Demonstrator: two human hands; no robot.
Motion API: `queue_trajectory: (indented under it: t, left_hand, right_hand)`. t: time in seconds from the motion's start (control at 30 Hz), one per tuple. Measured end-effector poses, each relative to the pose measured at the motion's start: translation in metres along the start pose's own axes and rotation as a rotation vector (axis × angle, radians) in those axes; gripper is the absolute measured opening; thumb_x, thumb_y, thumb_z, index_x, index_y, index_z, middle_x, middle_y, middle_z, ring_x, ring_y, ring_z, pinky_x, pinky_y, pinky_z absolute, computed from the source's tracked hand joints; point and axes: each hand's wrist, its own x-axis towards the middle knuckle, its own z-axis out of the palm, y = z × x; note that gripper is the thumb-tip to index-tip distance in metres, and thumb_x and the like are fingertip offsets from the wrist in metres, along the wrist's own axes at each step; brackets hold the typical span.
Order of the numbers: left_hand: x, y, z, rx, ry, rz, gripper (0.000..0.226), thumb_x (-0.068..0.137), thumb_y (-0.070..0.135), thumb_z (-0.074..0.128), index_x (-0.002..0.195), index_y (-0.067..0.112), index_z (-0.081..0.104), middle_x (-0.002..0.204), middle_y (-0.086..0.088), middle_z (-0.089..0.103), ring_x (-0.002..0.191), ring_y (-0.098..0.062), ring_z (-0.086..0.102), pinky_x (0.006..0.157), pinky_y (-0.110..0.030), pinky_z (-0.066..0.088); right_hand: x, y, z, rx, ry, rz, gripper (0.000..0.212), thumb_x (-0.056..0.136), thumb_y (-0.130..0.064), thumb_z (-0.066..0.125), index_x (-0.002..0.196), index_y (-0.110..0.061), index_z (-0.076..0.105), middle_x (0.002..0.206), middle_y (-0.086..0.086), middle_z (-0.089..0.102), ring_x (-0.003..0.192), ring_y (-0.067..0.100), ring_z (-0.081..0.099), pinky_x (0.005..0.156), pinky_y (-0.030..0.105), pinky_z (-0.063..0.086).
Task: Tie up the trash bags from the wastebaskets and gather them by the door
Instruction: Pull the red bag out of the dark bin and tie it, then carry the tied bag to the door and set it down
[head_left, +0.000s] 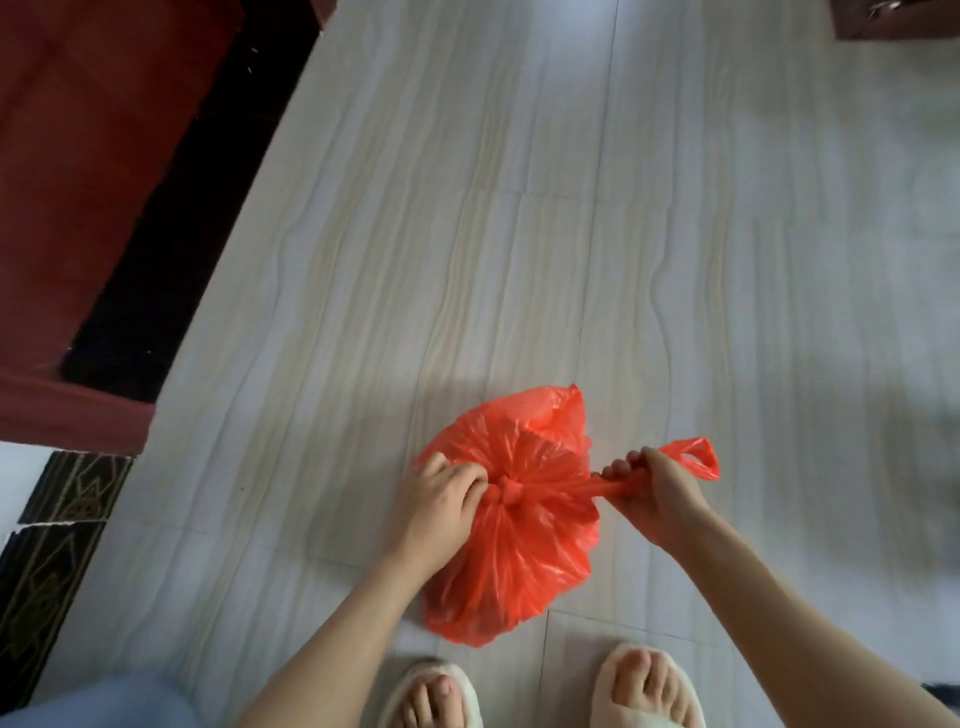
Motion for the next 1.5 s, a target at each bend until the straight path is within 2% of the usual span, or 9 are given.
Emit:
queue_trajectory:
  t: [0.17, 0.3, 0.43, 0.53, 0.7, 0.9, 1.03, 1.27, 1.5]
  left_hand:
    - [0.007, 0.036, -0.045, -0.513, -0.208, -0.586, 0.017, 0.076, 0.003, 0.068, 0.092, 0.01, 0.07, 0.109, -0.004, 0.054, 0.105, -0.017, 0.054, 0.093, -0.018, 0.036]
    - [0.005, 0.083, -0.099, -0.423, -0.23, -0.763, 0.024, 0.079, 0.005, 0.063, 0.102, 0.009, 0.066, 0.117, -0.02, 0.056, 0.115, -0.029, 0.051, 0.099, -0.026, 0.035]
    - [0.017, 0.159, -0.173, -0.185, -0.514, -0.636, 0.04, 0.089, 0.025, 0.051, 0.126, 0.01, 0.051, 0.13, -0.014, 0.056, 0.121, -0.03, 0.05, 0.101, -0.035, 0.041]
    - [0.03, 0.218, -0.236, -0.047, -0.611, -0.556, 0.042, 0.094, 0.03, 0.041, 0.133, 0.014, 0.044, 0.138, -0.01, 0.046, 0.126, -0.029, 0.044, 0.104, -0.039, 0.038]
    - [0.081, 0.334, -0.351, 0.014, -0.533, -0.426, 0.041, 0.095, 0.031, 0.037, 0.133, 0.016, 0.044, 0.14, -0.009, 0.044, 0.126, -0.028, 0.045, 0.102, -0.038, 0.037]
    - [0.146, 0.471, -0.447, 0.036, -0.451, -0.221, 0.045, 0.096, 0.031, 0.039, 0.137, 0.013, 0.04, 0.142, -0.012, 0.043, 0.129, -0.03, 0.041, 0.105, -0.041, 0.035]
    - [0.179, 0.547, -0.469, 0.058, -0.48, -0.079, 0.048, 0.094, 0.032, 0.041, 0.139, 0.015, 0.037, 0.143, -0.011, 0.041, 0.131, -0.031, 0.038, 0.106, -0.042, 0.034]
    - [0.269, 0.655, -0.456, 0.096, -0.511, 0.235, 0.053, 0.092, 0.033, 0.045, 0.141, 0.018, 0.033, 0.148, -0.006, 0.034, 0.134, -0.027, 0.032, 0.11, -0.042, 0.028]
    - [0.399, 0.749, -0.431, 0.139, -0.544, 0.435, 0.055, 0.09, 0.034, 0.049, 0.141, 0.019, 0.033, 0.148, -0.006, 0.034, 0.134, -0.028, 0.032, 0.109, -0.041, 0.028]
  right_hand:
    - [-0.056, -0.009, -0.013, -0.379, -0.043, 0.03, 0.034, 0.098, -0.035, 0.035, 0.084, -0.018, 0.061, 0.086, 0.006, 0.058, 0.082, 0.017, 0.054, 0.083, 0.032, 0.045]
    - [-0.123, -0.029, 0.007, -0.524, -0.1, 0.004, 0.034, 0.099, -0.031, 0.031, 0.082, -0.017, 0.058, 0.089, 0.004, 0.056, 0.093, 0.02, 0.054, 0.081, 0.032, 0.045]
    - [-0.206, -0.084, 0.024, -0.515, 0.027, -0.043, 0.029, 0.099, -0.023, 0.035, 0.077, -0.014, 0.052, 0.078, 0.002, 0.057, 0.073, 0.018, 0.056, 0.065, 0.03, 0.049]
    - [-0.27, -0.128, 0.019, -0.48, 0.09, -0.096, 0.022, 0.096, -0.023, 0.042, 0.08, -0.015, 0.054, 0.087, 0.01, 0.065, 0.072, 0.019, 0.059, 0.081, 0.045, 0.055]
    - [-0.39, -0.228, -0.02, -0.565, 0.19, -0.147, 0.026, 0.095, -0.028, 0.043, 0.108, -0.009, 0.055, 0.098, 0.011, 0.06, 0.098, 0.032, 0.061, 0.088, 0.044, 0.051]
    - [-0.47, -0.342, -0.083, -0.577, 0.356, -0.268, 0.028, 0.093, -0.024, 0.042, 0.102, -0.007, 0.062, 0.103, 0.016, 0.067, 0.094, 0.033, 0.061, 0.076, 0.034, 0.045]
    - [-0.503, -0.405, -0.11, -0.326, 0.47, -0.325, 0.029, 0.094, -0.021, 0.04, 0.086, -0.006, 0.064, 0.086, 0.016, 0.065, 0.067, 0.025, 0.056, 0.068, 0.038, 0.045]
    - [-0.506, -0.508, -0.172, 0.022, 0.671, -0.404, 0.031, 0.09, -0.037, 0.047, 0.083, -0.014, 0.066, 0.071, 0.006, 0.061, 0.06, 0.02, 0.056, 0.067, 0.035, 0.046]
    - [-0.492, -0.61, -0.225, 0.246, 0.971, -0.313, 0.037, 0.084, -0.035, 0.043, 0.089, -0.007, 0.066, 0.096, 0.024, 0.067, 0.092, 0.039, 0.063, 0.081, 0.043, 0.048]
